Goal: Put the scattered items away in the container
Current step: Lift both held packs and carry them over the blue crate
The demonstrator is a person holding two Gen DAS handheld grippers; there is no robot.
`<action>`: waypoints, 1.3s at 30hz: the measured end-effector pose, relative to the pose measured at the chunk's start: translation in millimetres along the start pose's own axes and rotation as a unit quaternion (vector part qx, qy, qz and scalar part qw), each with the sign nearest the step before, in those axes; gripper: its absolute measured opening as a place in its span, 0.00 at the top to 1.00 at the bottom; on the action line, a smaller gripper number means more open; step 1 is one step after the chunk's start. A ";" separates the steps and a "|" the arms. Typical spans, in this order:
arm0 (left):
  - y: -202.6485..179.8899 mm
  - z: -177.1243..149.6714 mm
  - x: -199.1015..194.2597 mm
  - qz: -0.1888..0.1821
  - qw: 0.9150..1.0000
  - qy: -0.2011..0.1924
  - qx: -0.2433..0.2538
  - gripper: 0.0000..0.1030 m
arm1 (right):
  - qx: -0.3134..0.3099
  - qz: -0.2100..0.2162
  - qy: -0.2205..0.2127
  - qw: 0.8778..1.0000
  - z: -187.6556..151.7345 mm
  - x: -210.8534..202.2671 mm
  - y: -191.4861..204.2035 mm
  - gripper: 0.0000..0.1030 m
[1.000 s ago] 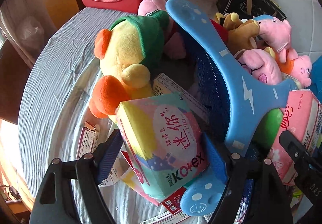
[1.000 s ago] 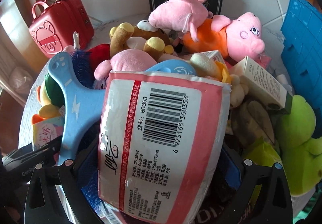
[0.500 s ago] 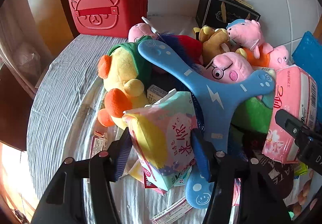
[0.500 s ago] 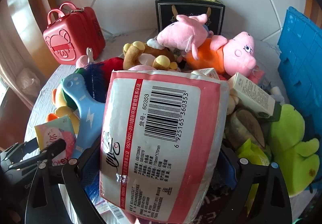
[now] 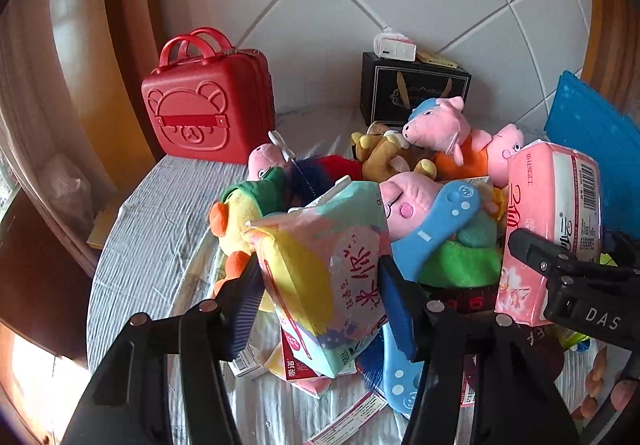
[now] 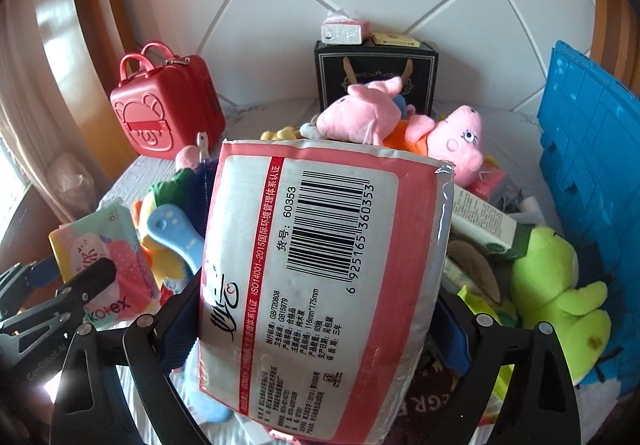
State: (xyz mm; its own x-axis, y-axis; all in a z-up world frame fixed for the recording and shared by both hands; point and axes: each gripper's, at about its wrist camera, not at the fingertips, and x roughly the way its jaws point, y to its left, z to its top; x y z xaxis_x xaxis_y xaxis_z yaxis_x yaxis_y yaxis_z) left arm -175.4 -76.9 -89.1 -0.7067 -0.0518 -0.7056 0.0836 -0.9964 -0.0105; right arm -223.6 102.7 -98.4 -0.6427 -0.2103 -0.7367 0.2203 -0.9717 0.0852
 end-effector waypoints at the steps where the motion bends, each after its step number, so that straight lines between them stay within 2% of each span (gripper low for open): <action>1: -2.6 1.0 -5.0 -0.001 1.000 -0.005 0.002 0.46 | 0.000 0.002 -0.007 1.000 1.4 -5.6 -1.5 0.06; 7: -18.7 2.8 -32.2 0.000 0.999 -0.033 0.009 0.46 | -0.008 0.012 -0.040 0.999 5.4 -37.5 -9.2 0.06; 13: -32.3 0.9 -57.8 -0.018 0.998 -0.055 0.028 0.46 | -0.005 0.005 -0.065 0.998 -0.6 -72.0 -13.4 0.06; 21: -31.9 -6.1 -98.1 -0.063 0.992 -0.091 0.059 0.46 | 0.018 -0.039 -0.108 0.993 -15.6 -132.2 -6.4 0.06; 30: -28.0 -16.1 -124.8 -0.120 0.985 -0.105 0.060 0.46 | 0.028 -0.084 -0.131 0.987 -33.7 -185.6 6.5 0.06; 39: -67.0 -20.4 -149.2 -0.142 0.980 -0.120 0.075 0.46 | 0.041 -0.109 -0.148 0.982 -45.8 -224.6 -18.7 0.06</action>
State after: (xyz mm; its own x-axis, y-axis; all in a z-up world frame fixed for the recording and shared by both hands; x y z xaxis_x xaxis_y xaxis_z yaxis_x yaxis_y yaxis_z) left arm -61.2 -1.1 2.4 -0.8328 0.2325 -0.5024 -0.2318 -0.9706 -0.0649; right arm -49.8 173.0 34.7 -0.8562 -0.0072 -0.5166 0.0022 -0.9999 0.0103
